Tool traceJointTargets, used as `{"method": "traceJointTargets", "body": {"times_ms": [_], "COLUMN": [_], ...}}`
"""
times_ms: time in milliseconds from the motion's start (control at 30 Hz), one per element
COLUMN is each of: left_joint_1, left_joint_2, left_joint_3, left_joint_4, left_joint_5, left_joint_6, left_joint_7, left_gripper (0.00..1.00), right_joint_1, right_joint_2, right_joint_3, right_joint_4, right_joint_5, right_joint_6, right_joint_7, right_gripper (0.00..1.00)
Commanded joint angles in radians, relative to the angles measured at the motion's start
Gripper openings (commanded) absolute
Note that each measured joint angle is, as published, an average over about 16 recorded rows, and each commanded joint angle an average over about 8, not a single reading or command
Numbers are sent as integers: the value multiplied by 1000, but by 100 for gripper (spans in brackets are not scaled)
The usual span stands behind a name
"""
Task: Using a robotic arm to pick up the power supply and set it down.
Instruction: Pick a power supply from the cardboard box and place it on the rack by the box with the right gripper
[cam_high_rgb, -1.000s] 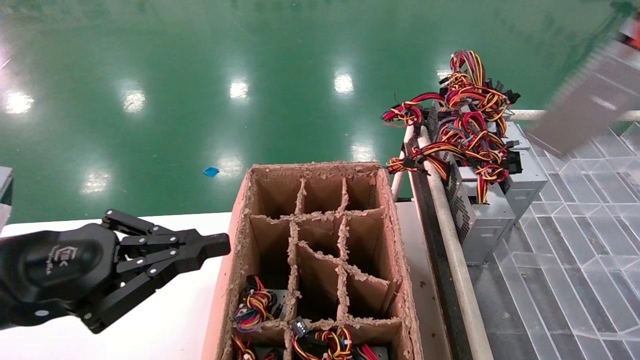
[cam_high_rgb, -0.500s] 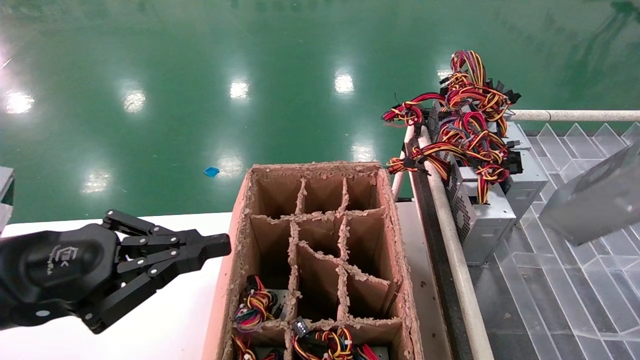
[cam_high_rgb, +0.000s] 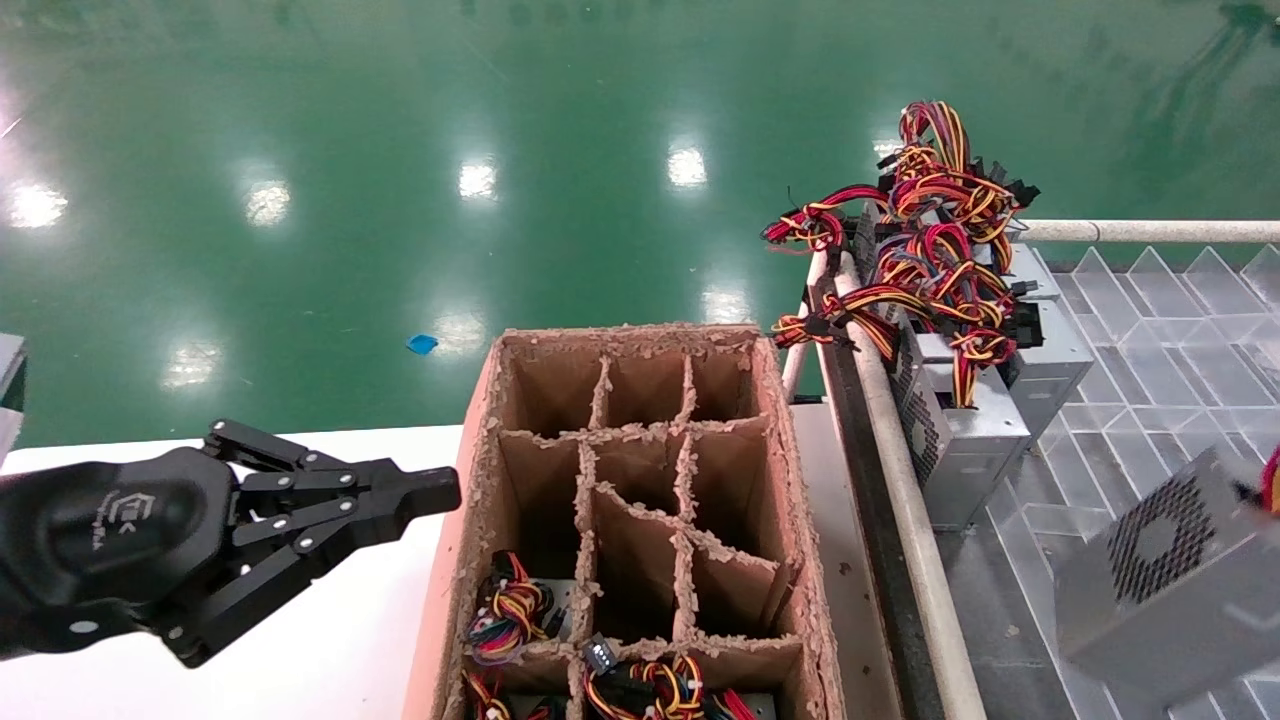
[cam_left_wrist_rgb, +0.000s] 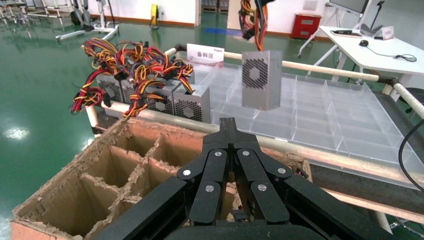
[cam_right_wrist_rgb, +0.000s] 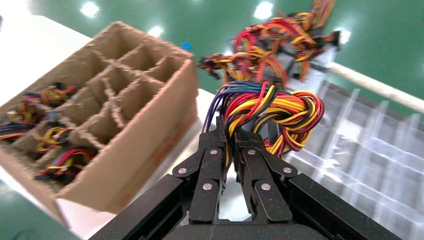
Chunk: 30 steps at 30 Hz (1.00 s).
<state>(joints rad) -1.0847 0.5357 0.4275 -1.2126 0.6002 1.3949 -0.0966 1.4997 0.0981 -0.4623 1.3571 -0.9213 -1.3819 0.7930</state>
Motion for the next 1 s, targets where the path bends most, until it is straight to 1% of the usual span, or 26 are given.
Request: {"method": "traceJointTargets", "body": {"times_ms": [33, 200, 400, 567, 733, 867, 1000], "left_joint_1": [0, 0, 0, 0, 0, 0, 0], "left_joint_2": [0, 0, 0, 0, 0, 0, 0], "left_joint_3": [0, 0, 0, 0, 0, 0, 0], "left_joint_4": [0, 0, 0, 0, 0, 0, 0], "left_joint_5": [0, 0, 0, 0, 0, 0, 0], "left_joint_6": [0, 0, 0, 0, 0, 0, 0], "left_joint_7": [0, 0, 0, 0, 0, 0, 0], "left_gripper": [0, 0, 0, 0, 0, 0, 0], "right_joint_1": [-1, -26, -66, -88, -102, -112, -114], "right_joint_2": [6, -38, -106, -150, -184, -213, -240], "right_joint_3": [-21, -75, -124, -145, -158, -172, -186], "right_joint_4": [0, -1, -3, -4, -4, -3, -3], "right_joint_5": [28, 82, 98, 91, 73, 47, 14], "right_joint_6": [-10, 8, 79, 140, 182, 194, 188], "right_joint_7": [-7, -49, -89, -107, -113, -110, -99], "right_gripper": [0, 0, 0, 0, 0, 0, 0]}}
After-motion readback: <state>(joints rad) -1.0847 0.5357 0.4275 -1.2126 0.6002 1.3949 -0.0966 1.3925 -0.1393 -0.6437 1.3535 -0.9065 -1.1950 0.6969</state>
